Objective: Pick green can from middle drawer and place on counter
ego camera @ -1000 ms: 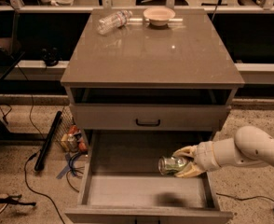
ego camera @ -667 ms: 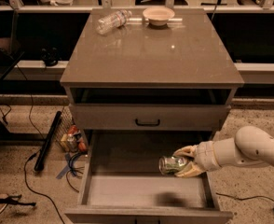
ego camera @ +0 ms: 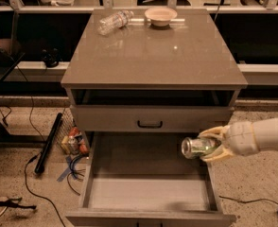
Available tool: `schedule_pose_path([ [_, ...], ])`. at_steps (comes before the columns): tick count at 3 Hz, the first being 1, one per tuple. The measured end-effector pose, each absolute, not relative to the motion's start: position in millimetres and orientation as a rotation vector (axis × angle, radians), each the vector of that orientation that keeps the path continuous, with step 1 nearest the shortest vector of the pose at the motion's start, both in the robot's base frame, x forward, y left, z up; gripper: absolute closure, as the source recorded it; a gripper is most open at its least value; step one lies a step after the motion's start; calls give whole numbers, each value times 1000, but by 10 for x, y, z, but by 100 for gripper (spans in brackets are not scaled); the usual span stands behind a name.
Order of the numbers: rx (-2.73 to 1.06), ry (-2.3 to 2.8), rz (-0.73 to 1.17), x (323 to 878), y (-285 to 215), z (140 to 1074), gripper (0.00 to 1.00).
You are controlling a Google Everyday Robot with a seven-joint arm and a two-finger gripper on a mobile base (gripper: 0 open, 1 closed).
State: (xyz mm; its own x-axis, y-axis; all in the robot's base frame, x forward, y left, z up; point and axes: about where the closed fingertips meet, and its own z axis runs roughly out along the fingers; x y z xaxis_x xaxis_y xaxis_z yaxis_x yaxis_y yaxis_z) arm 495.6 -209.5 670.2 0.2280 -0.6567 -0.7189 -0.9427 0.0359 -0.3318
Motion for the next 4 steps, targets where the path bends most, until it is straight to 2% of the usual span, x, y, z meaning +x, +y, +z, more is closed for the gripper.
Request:
schedule_pose_path([
  [2,-1684,1435,300,5071,-2573,8182,100],
  [4,-1596,1466,332,5276,-2659,8399,100],
])
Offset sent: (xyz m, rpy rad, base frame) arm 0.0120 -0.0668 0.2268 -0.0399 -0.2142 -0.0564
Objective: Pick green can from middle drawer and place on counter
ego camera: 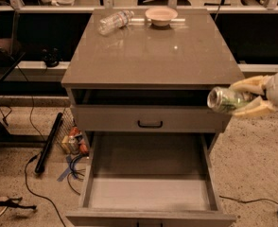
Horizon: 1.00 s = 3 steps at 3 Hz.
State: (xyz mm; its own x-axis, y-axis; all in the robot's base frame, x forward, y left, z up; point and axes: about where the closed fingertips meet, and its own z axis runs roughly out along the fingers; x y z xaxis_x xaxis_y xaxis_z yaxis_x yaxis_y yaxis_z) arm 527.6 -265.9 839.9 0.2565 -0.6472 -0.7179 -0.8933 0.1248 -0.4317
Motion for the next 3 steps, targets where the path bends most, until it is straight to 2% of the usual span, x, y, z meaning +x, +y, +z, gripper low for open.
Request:
schedule_pose_path([
  [1,-1393,1552,415,5770,-2828,8845,100],
  [3,-1183,1672,478,6274,-2789,9075,100],
])
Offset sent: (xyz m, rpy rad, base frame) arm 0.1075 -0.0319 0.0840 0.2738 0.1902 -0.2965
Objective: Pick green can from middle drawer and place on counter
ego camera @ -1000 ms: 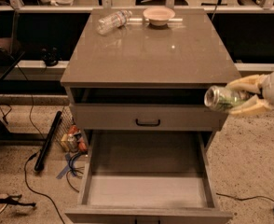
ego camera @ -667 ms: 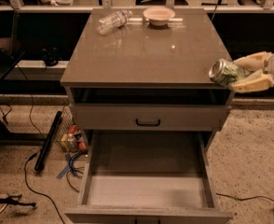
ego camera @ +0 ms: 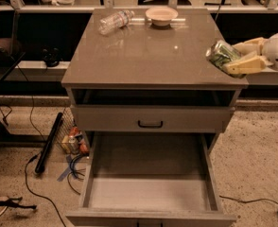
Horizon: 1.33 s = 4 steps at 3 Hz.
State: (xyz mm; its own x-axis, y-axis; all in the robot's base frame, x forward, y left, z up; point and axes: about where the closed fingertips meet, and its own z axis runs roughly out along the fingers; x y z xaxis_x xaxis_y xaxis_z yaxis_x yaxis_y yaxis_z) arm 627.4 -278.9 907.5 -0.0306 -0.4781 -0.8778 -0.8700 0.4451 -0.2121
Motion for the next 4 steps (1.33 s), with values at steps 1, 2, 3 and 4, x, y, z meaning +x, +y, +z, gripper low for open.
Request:
schedule_pose_path([
  [1,-1104,1672,505,6794,-2302,9147,100],
  [2,-1104,1672,505,6794,-2302,9147,100],
  [3,-1085,1666,543,6846,-2199,9107,100],
  [4,-1049,1674,542,7042,-1995,9096,100],
])
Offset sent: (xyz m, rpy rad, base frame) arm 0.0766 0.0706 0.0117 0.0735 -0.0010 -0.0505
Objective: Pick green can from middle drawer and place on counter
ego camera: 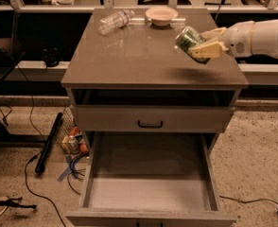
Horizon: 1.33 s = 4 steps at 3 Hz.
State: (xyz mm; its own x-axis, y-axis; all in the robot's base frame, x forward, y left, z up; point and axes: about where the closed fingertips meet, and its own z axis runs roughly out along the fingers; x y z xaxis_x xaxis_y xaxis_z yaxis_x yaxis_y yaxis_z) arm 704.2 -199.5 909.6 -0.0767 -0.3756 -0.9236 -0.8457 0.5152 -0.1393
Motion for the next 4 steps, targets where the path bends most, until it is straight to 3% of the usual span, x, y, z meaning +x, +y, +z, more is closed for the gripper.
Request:
schedule_pose_path([
  [4,-820,1904,452,7741,-1583,8715,100],
])
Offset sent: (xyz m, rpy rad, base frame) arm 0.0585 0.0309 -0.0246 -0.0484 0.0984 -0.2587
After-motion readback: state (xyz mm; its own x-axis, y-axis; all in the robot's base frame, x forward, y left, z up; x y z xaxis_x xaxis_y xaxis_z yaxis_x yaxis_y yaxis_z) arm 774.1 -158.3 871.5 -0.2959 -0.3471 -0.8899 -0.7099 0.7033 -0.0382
